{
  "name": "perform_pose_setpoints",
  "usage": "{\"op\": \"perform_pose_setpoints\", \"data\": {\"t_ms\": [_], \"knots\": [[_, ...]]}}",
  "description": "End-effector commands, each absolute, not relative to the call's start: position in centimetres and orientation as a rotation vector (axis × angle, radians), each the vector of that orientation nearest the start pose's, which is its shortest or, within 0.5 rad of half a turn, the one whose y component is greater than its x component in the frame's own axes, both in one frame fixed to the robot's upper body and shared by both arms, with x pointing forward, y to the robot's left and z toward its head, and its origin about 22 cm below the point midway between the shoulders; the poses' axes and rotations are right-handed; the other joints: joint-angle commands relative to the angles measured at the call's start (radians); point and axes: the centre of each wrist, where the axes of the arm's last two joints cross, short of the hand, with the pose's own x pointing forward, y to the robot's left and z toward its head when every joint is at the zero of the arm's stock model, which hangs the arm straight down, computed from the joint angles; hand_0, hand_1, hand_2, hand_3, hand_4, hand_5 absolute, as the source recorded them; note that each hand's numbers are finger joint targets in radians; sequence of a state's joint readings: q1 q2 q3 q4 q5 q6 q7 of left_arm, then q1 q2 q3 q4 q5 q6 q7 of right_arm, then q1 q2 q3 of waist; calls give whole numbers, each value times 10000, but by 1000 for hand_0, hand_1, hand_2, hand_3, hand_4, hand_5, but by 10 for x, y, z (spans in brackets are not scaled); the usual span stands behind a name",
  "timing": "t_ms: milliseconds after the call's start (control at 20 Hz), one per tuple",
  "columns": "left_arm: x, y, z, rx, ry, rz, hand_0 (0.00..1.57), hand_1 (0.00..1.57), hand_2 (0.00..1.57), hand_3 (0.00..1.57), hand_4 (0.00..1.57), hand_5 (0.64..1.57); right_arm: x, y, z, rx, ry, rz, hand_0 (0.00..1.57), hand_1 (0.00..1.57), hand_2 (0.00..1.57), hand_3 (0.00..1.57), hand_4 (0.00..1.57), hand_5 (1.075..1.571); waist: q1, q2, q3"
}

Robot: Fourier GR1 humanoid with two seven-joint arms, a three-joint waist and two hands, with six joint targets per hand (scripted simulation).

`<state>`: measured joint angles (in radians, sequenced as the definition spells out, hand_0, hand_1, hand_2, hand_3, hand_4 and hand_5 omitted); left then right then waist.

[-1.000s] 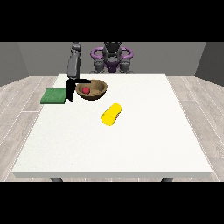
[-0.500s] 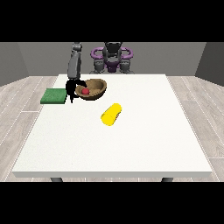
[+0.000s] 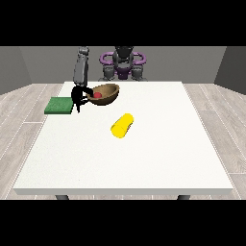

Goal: Pick the cup and pour the ball into the bowl, then pick the bowl and place it on the pad

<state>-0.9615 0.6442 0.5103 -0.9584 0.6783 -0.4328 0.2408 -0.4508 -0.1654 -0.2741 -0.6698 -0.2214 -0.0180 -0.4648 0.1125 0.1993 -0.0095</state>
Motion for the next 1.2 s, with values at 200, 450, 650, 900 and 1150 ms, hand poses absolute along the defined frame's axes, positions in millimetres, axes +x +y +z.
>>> {"op": "perform_pose_setpoints", "data": {"t_ms": [200,450,650,900,1150], "knots": [[373,444,247,-3487,-19219,1330,0,0,0,0,0,1571,345,-353,-17,-2342,-13457,-1680,1571,1571,1571,1346,1121,1559,-1009,-813,77],[363,464,269,-2874,-19393,1713,0,0,0,0,0,1571,361,-374,29,-2933,-13646,-438,1571,1571,1571,967,1181,1561,-1584,-779,93],[360,459,257,-2986,-19895,1521,0,0,0,0,0,1571,326,-424,11,-3262,-13977,-959,1571,1571,1571,1171,1158,1568,-1321,-239,106],[361,450,292,-3939,-20216,734,0,0,0,0,0,1571,347,-441,54,-3678,-14523,-1284,1571,1571,1571,1062,1145,1567,-695,302,104],[371,404,320,-4094,-20637,494,0,0,0,0,0,1571,340,-474,71,-3708,-14579,-1437,1571,1571,1571,844,1135,1562,-751,841,118]]}}
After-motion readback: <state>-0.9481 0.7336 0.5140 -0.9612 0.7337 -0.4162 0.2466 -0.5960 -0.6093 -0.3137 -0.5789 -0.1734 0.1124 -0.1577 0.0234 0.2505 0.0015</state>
